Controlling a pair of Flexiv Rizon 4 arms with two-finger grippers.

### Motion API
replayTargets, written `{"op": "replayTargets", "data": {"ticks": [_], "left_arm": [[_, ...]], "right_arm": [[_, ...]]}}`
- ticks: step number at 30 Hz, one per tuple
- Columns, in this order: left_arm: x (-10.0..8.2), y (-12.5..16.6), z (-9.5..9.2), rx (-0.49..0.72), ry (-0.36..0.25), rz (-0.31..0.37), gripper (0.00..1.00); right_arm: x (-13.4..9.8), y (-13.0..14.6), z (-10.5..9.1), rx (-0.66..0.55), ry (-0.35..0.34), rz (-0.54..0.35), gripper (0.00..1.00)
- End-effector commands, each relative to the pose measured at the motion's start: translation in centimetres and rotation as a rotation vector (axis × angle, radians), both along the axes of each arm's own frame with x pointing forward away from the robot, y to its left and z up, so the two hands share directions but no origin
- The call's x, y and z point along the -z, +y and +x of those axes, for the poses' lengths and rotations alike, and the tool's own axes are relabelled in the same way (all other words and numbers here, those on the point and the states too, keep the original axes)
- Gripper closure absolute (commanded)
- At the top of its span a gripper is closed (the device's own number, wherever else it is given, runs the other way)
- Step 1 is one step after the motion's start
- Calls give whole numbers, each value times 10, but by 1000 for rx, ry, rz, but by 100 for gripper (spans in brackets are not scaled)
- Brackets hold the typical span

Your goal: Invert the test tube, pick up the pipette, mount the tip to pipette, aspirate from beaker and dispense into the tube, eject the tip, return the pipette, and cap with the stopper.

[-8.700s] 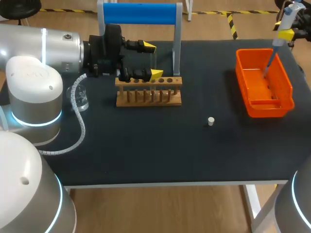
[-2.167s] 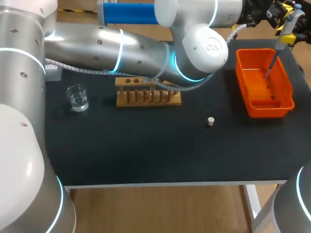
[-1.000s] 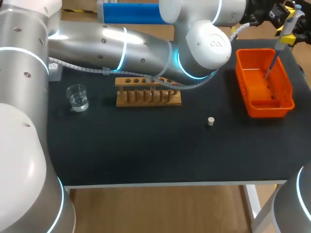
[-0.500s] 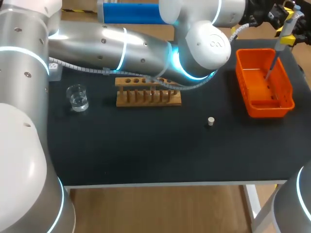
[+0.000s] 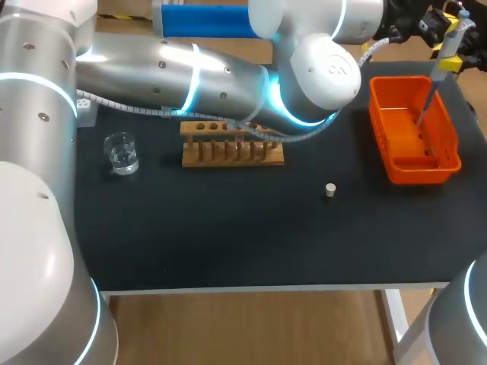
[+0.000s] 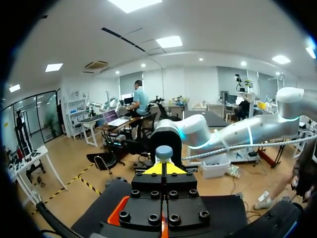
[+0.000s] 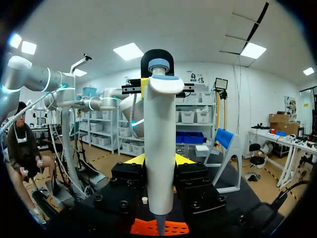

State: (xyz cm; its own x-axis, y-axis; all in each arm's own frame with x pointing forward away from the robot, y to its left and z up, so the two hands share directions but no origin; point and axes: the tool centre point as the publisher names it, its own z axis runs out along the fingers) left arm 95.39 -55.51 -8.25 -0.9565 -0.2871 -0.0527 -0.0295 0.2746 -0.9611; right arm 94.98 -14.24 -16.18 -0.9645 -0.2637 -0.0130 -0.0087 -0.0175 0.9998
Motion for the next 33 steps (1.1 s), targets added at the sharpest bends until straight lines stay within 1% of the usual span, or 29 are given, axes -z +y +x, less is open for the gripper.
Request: {"op": "replayTargets", "data": {"ticks": [1, 13, 21, 26, 32, 33], "left_arm": [[12, -1, 2, 18, -69, -241, 100], [23, -2, 1, 16, -49, -242, 100], [21, 0, 2, 10, -50, -243, 100], [11, 1, 2, 10, -69, -247, 100], [-16, 4, 5, 20, -123, -235, 100], [-20, 5, 6, 20, -125, -232, 100]], "right_arm": [[-6, -1, 4, -11, -1, 0, 100], [-6, -1, 4, -11, -1, 0, 100], [-6, -1, 4, -11, -1, 0, 100], [-6, -1, 4, -11, -1, 0, 100], [-6, -1, 4, -11, -1, 0, 100], [-6, -1, 4, -11, -1, 0, 100]]}}
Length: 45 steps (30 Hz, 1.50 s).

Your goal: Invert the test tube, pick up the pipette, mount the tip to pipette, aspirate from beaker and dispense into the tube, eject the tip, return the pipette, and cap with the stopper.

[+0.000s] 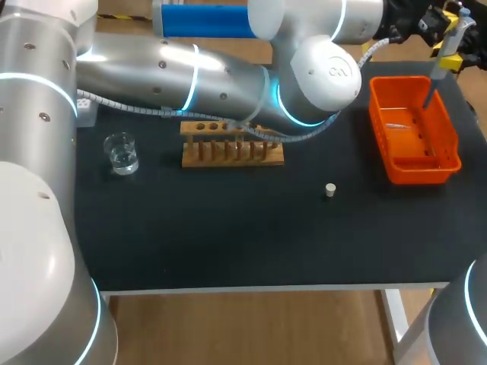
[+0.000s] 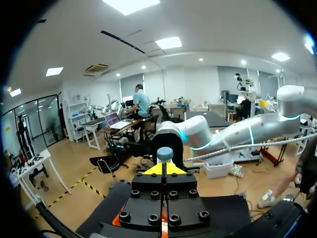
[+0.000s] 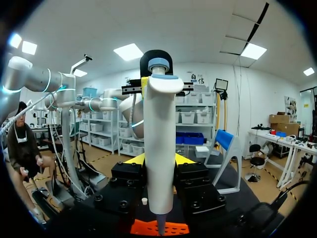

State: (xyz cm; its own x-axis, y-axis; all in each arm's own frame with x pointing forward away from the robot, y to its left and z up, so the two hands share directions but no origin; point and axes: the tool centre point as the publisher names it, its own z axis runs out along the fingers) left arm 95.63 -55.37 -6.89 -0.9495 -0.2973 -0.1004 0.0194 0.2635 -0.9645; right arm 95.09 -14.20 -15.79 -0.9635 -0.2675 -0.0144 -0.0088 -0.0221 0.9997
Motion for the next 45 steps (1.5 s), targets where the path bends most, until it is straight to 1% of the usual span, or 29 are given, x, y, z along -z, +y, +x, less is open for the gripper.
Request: {"op": "replayTargets", "data": {"ticks": [1, 4, 7, 14, 15, 16, 17, 20, 22, 24, 29, 30, 32, 33, 35, 36, 38, 39, 40, 42, 44, 45], "left_arm": [[-11, 5, 4, 35, -77, -218, 100], [-22, 7, 5, 42, -94, -204, 100], [-29, 8, 5, 44, -103, -196, 100], [-33, 9, 4, 51, -99, -178, 100], [-34, 9, 4, 57, -96, -175, 73], [-35, 10, 4, 61, -93, -176, 34], [-35, 12, 4, 62, -89, -174, 0], [-38, 19, 2, 87, -79, -154, 0], [-39, 25, 2, 124, -70, -161, 0], [-40, 33, 0, 148, -64, -144, 0], [-42, 54, -7, 223, -68, -151, 0], [-41, 58, -8, 244, -69, -179, 0], [-40, 69, -11, 250, -66, -172, 0], [-39, 72, -13, 278, -57, -185, 0], [-37, 79, -16, 284, -47, -165, 0], [-36, 83, -17, 306, -39, -181, 0], [-33, 90, -21, 317, -21, -177, 0], [-32, 94, -23, 333, -13, -192, 0], [-30, 98, -25, 333, -13, -188, 0], [-27, 106, -30, 352, -5, -215, 0], [-24, 113, -36, 368, -3, -210, 0], [-23, 116, -39, 389, -11, -238, 0]], "right_arm": [[-2, -2, 3, -7, -1, -5, 100], [-2, -2, 3, -7, -1, -5, 100], [-2, -2, 3, -7, -1, -5, 100], [-2, -2, 3, -7, -1, -5, 100], [-2, -2, 3, -7, -1, -5, 100], [-2, -2, 3, -7, -1, -5, 100], [-2, -2, 3, -7, -1, -5, 100], [-2, -2, 3, -7, -1, -5, 100], [-2, -2, 3, -7, -1, -5, 100], [-2, -2, 3, -7, -1, -5, 100], [-2, -2, 3, -7, -1, -5, 100], [-2, -2, 3, -7, -1, -5, 100], [-2, -2, 3, -7, -1, -5, 100], [-2, -2, 3, -7, -1, -5, 100], [-2, -2, 3, -7, -1, -5, 100], [-2, -2, 3, -7, -1, -5, 100], [-2, -2, 3, -7, -1, -5, 100], [-2, -2, 3, -7, -1, -5, 100], [-2, -2, 3, -7, -1, -5, 100], [-2, -2, 3, -7, -1, -5, 100], [-2, -2, 3, -7, -1, -5, 100], [-2, -2, 3, -7, -1, -5, 100]]}}
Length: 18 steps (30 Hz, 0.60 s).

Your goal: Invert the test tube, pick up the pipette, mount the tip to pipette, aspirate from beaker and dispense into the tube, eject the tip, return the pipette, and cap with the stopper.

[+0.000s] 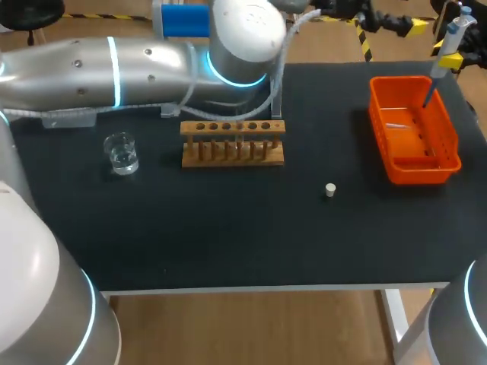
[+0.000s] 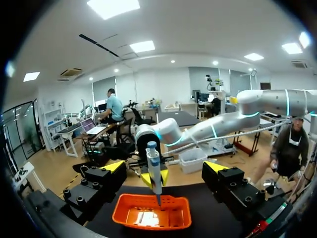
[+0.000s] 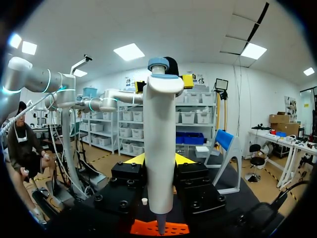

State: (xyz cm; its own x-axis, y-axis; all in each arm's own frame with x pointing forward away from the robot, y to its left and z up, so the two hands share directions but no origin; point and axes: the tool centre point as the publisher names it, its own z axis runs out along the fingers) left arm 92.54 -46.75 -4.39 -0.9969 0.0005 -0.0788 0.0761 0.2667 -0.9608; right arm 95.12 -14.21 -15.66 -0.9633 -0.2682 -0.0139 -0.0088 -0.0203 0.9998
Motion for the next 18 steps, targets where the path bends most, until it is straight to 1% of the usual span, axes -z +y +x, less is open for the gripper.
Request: {"op": "replayTargets", "data": {"ticks": [1, 2, 3, 4, 5, 7, 8, 18], "left_arm": [[4, 33, -12, 97, -2, -251, 0], [5, 36, -15, 92, -1, -246, 0], [7, 40, -18, 96, 1, -262, 0], [8, 43, -22, 96, -1, -261, 0], [10, 46, -25, 87, 3, -254, 0], [14, 54, -32, 72, 3, -277, 0], [17, 57, -34, 59, 8, -270, 0], [38, 84, -62, -10, 10, -295, 0]], "right_arm": [[-1, -2, 3, -7, -1, -3, 100], [-1, -2, 3, -7, -1, -3, 100], [-1, -2, 3, -7, -1, -3, 100], [-1, -2, 3, -7, -1, -3, 100], [-1, -2, 3, -7, -1, -3, 100], [-1, -2, 3, -7, -1, -3, 100], [-1, -2, 3, -7, -1, -3, 100], [-1, -2, 3, -7, -1, -3, 100]]}}
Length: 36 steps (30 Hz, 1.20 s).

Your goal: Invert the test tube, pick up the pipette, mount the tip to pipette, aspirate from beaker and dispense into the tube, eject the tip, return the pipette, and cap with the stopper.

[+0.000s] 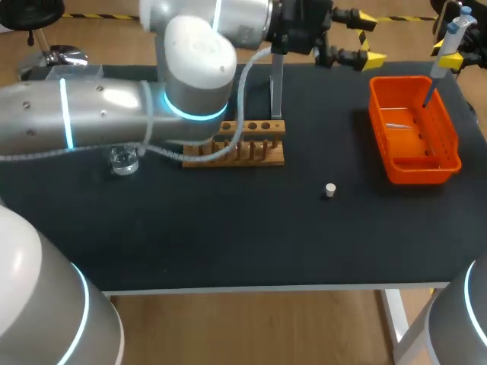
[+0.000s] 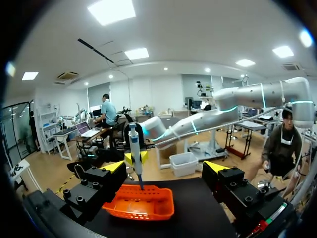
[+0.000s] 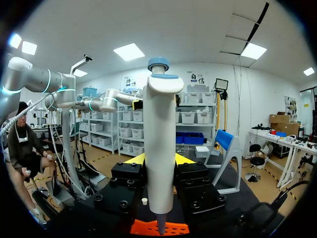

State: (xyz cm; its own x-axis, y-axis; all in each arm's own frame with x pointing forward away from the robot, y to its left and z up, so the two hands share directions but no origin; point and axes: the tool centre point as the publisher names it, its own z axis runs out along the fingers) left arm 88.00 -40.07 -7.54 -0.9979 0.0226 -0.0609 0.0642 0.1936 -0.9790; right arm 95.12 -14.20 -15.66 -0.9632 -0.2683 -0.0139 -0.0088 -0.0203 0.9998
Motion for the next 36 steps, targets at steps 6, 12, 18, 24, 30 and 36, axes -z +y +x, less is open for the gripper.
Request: {"op": "replayTargets", "data": {"ticks": [6, 12, 18, 24, 30, 36], "left_arm": [[12, 28, -24, -88, 13, -203, 0], [12, 28, -24, -88, 13, -203, 0], [12, 28, -24, -88, 13, -203, 0], [12, 28, -24, -88, 13, -203, 0], [23, 56, -21, -144, -20, -198, 0], [30, 99, -22, -204, -50, -219, 0]], "right_arm": [[-1, -2, 3, -7, -1, -3, 100], [-1, -2, 3, -7, -1, -3, 100], [-1, -2, 3, -7, -1, -3, 100], [-1, -2, 3, -7, -1, -3, 100], [-1, -2, 3, -7, -1, -3, 100], [-1, -2, 3, -7, -1, -3, 100]]}}
